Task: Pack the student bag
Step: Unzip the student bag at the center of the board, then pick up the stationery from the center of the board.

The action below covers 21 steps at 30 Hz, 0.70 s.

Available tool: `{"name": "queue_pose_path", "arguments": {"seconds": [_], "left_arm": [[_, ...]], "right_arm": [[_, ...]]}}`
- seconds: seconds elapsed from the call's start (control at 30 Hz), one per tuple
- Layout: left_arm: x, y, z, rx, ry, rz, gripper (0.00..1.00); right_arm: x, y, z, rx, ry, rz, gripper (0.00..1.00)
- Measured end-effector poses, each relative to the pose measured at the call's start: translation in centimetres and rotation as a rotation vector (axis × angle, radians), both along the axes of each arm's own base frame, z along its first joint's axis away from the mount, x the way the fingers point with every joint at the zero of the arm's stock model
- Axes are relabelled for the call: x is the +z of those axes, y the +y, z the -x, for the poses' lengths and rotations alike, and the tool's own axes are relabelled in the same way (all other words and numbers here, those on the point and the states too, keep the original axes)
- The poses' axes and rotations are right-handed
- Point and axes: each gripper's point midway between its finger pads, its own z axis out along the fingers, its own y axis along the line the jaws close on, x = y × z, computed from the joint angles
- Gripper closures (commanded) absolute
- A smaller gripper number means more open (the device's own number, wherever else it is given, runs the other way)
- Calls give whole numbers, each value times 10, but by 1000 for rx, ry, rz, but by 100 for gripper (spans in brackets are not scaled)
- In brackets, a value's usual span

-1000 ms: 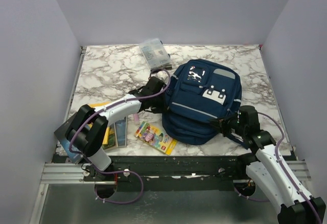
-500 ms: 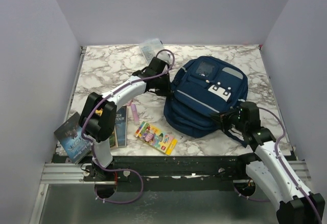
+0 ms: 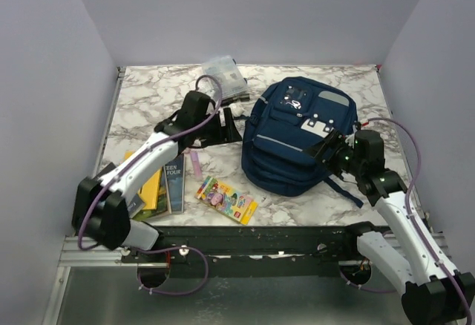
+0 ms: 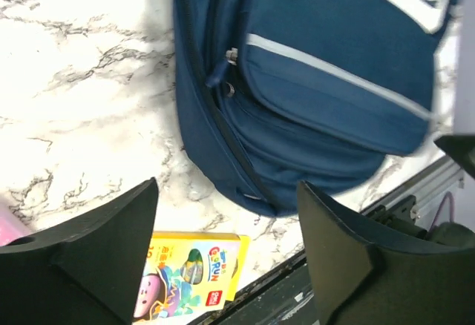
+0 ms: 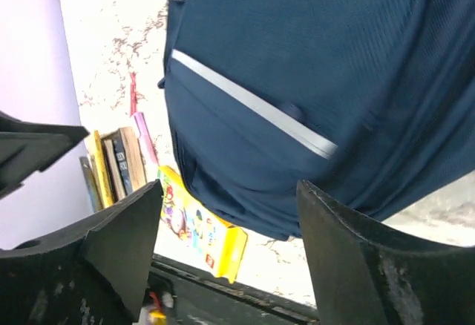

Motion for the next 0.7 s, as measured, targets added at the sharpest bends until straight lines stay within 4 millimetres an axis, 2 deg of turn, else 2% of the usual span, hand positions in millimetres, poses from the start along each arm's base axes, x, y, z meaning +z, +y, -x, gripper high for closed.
{"name": "queue_pose_path", "arguments": {"seconds": [0.13, 0.2, 0.27, 0.3, 0.4, 0.47, 0.5, 0.6, 0.7], "left_arm": [[44, 18, 35, -4, -148, 74, 14], [56, 26, 50, -3, -198, 101, 12], [59, 33, 62, 1, -225, 118, 11], [58, 36, 68, 4, -227, 122, 10], [50, 45, 84, 12, -226, 132, 9], [42, 50, 94, 24, -215, 134, 9], [38, 53, 99, 32, -210, 135, 9], [29, 58, 107, 56, -190, 141, 8], [19, 65, 115, 89, -175, 149, 8]], "right_arm": [[28, 1, 2, 96, -118, 77, 18], [39, 4, 3, 137, -165, 103, 15], [47, 12, 6, 186, -200, 117, 10], [50, 16, 9, 216, -214, 119, 2], [49, 36, 18, 328, -223, 117, 0], [38, 60, 26, 426, -197, 127, 0], [29, 78, 35, 497, -181, 138, 0], [-5, 139, 78, 736, -127, 217, 0], [-33, 186, 121, 926, -116, 320, 0]]}}
